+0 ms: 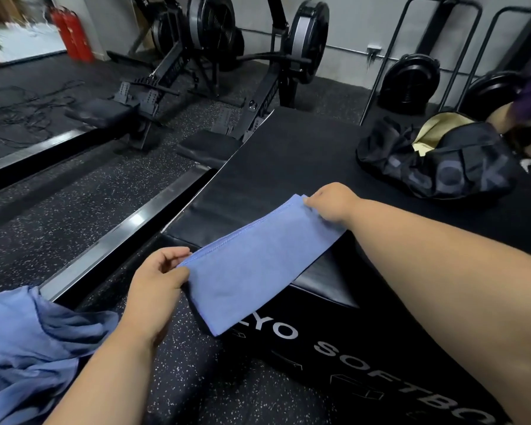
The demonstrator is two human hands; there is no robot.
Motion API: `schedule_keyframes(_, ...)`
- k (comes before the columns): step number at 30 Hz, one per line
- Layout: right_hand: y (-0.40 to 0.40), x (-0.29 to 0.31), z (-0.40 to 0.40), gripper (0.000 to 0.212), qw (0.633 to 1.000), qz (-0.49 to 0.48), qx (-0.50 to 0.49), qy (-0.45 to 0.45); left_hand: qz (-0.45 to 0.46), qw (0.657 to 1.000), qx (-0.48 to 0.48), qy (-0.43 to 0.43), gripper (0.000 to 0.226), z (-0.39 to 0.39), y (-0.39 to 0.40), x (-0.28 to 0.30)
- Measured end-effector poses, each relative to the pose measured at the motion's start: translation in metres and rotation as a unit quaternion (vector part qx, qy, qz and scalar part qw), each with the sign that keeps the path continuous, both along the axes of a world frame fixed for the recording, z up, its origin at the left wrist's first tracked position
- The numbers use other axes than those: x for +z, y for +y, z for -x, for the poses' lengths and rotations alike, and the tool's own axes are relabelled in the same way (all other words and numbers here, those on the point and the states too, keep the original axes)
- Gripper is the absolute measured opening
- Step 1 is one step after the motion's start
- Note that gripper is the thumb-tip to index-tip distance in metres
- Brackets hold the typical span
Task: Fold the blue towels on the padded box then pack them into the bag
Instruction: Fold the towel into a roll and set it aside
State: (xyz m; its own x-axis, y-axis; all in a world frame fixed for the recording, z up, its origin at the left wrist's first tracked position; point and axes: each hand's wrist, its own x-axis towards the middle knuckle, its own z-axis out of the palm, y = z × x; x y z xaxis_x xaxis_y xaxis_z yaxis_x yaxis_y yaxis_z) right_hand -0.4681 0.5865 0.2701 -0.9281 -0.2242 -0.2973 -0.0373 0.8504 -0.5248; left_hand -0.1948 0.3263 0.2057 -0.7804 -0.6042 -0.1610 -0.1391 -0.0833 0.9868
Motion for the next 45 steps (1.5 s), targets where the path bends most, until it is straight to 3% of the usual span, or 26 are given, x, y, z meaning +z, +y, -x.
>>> schedule_keyframes(4, -0.007, -0.004, 0.010, 0.036, 0.999, 0.039, -0.012, -0.006, -0.012, 1.000, -0.002, -0.007, 0.045, -0.001, -0.004, -0.003)
schedule_keyframes(7, -0.011, -0.004, 0.009, 0.034, 0.987, 0.157, -0.020, -0.019, -0.033, 0.999, -0.006, -0.005, 0.046, 0.000, -0.005, -0.007)
schedule_keyframes(10, -0.016, -0.004, 0.008, 0.017, 0.974, 0.228, -0.010, -0.002, -0.040, 0.999, -0.006, -0.010, 0.044, 0.000, -0.005, -0.006)
schedule_keyframes(21, -0.029, -0.029, 0.015, 0.012, 0.992, 0.099, 0.016, 0.072, -0.061, 0.997, 0.016, -0.049, 0.042, -0.002, -0.011, -0.014)
schedule_keyframes(23, -0.029, -0.027, 0.014, 0.009, 0.994, 0.085, 0.028, 0.066, -0.067, 0.996, 0.011, -0.060, 0.041, -0.002, -0.009, -0.012)
schedule_keyframes(27, -0.028, -0.020, 0.014, 0.024, 0.996, 0.074, 0.035, 0.041, -0.066, 0.994, 0.001, -0.085, 0.041, -0.001, -0.009, -0.011)
schedule_keyframes(29, -0.027, -0.017, 0.010, 0.018, 0.997, 0.068, 0.036, 0.030, -0.059, 0.994, -0.004, -0.090, 0.039, -0.001, -0.009, -0.007)
schedule_keyframes(37, 0.018, -0.007, -0.029, 0.026, 0.981, 0.178, -0.014, 0.079, 0.021, 0.998, -0.027, -0.052, 0.039, -0.003, -0.001, 0.024)
schedule_keyframes(45, 0.125, 0.042, -0.086, 0.007, 0.937, 0.259, -0.079, 0.221, 0.030, 0.996, -0.066, 0.043, 0.041, 0.013, 0.052, 0.061)
